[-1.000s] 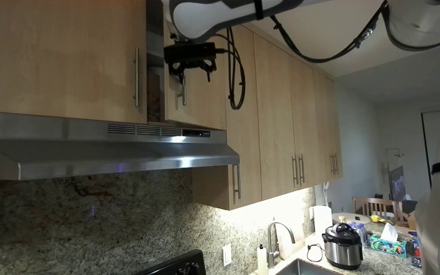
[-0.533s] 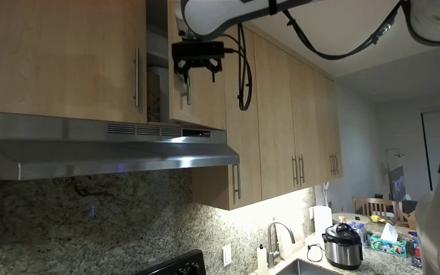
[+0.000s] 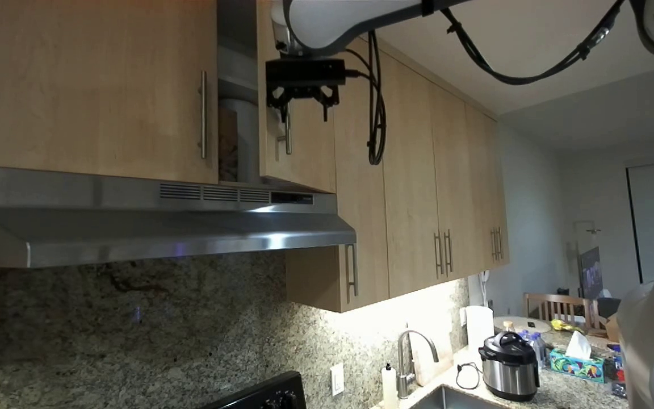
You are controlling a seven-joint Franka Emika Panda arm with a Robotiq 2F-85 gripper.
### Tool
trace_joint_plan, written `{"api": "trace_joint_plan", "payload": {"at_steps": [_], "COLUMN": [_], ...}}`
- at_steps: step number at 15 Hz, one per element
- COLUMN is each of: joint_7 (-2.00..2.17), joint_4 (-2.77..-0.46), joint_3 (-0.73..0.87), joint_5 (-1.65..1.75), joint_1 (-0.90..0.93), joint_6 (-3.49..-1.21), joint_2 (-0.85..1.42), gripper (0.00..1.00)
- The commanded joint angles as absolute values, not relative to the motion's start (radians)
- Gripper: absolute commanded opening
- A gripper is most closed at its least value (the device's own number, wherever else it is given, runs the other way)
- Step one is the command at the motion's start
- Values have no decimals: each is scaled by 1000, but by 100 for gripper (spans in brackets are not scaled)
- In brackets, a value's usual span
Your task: Open the right door of the cabinet above the stove
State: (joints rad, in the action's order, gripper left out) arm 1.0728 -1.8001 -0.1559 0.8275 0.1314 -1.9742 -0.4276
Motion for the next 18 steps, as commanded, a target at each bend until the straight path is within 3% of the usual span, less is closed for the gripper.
{"api": "trace_joint_plan", "payload": {"at_steps": [1,18], "joint_7": [982,613], "joint_4": [-1928,-2100], "joint_3": [-135,-97], "joint_5": [755,543], "joint_1": [117,-3], "joint_6": [-2000,-2087], "joint_2": [-563,-794], "gripper": [100,100]}}
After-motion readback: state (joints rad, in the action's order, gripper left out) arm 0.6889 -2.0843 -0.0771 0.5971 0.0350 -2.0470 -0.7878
